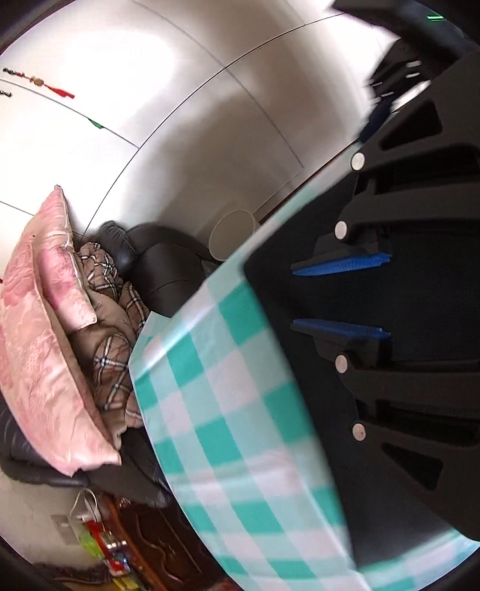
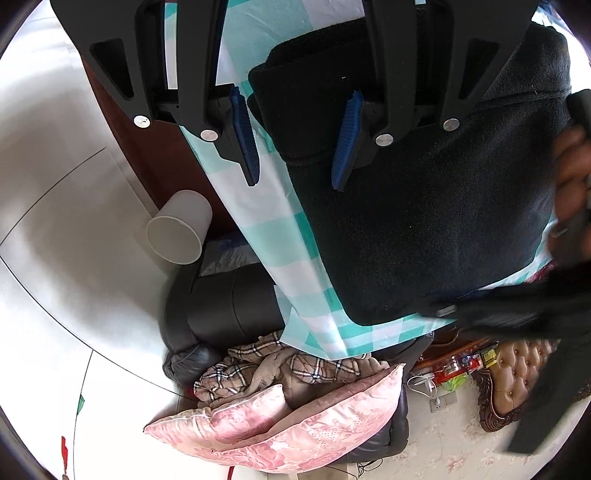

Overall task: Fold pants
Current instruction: 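Open the left tool to release the folded pants and withdraw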

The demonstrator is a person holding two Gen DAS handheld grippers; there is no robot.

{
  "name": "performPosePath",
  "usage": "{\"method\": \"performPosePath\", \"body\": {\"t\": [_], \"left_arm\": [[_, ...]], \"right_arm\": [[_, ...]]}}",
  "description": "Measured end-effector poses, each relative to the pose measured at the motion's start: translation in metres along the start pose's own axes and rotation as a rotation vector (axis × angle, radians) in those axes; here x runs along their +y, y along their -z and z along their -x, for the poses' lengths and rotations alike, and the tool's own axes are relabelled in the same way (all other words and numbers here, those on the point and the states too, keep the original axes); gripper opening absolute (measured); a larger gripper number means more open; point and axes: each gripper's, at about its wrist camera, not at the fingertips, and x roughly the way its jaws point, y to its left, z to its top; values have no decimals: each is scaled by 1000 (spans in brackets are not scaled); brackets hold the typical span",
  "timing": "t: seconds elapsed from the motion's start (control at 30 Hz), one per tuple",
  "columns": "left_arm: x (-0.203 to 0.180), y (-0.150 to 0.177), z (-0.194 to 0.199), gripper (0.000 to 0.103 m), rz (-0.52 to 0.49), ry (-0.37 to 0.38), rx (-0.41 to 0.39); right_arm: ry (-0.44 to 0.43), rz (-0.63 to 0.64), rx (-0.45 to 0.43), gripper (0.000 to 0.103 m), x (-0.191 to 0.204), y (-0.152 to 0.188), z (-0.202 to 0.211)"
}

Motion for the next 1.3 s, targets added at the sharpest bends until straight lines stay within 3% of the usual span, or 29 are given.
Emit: {"method": "performPosePath", "body": {"t": [0.13, 0.27, 0.3, 0.37, 0.4, 0.5, 0.57, 0.63, 0.77, 0.83, 0.93, 1.07, 1.13, 1.23, 1.3], "left_arm": [[3, 50, 47, 31, -12, -48, -34], [-10, 121, 81, 32, -80, -58, -30], [-13, 133, 84, 40, -98, -75, -31], [-16, 157, 90, 47, -117, -111, -51], [-17, 165, 93, 51, -120, -118, -65], [-15, 170, 97, 59, -85, -117, -79], [-15, 168, 100, 69, -45, -119, -80], [-17, 167, 104, 92, -4, -187, -93], [-9, 174, 117, 101, 18, -233, -156], [-5, 171, 125, 101, -29, -283, -222], [7, 148, 127, 101, -73, -374, -247], [35, 113, 115, 98, -21, -323, -267], [48, 92, 98, 74, -7, -280, -224], [69, 67, 76, 54, 28, -265, -180], [83, 56, 61, 53, 46, -265, -146]], "right_arm": [[9, 7, -2, 39, 2, 0, 1], [20, 24, -26, 48, 4, -1, 6], [25, 27, -36, 50, 4, -2, 8], [33, 10, -49, 73, 2, -8, 16], [20, 5, -60, 76, 3, -11, 22], [52, 36, -137, 88, 20, -18, 46], [38, 88, -159, 89, 40, -20, 58], [-5, 142, -149, 89, 56, -20, 57], [-42, 232, -132, 89, 77, -16, 39], [-33, 223, -68, 88, 75, -13, 24], [-10, 238, -8, 89, 72, -7, 9], [24, 271, -5, 89, 77, -3, 5], [24, 265, 0, 89, 75, -2, 4], [35, 277, -7, 89, 78, 0, 4], [32, 278, -9, 89, 77, 1, 5]]}}
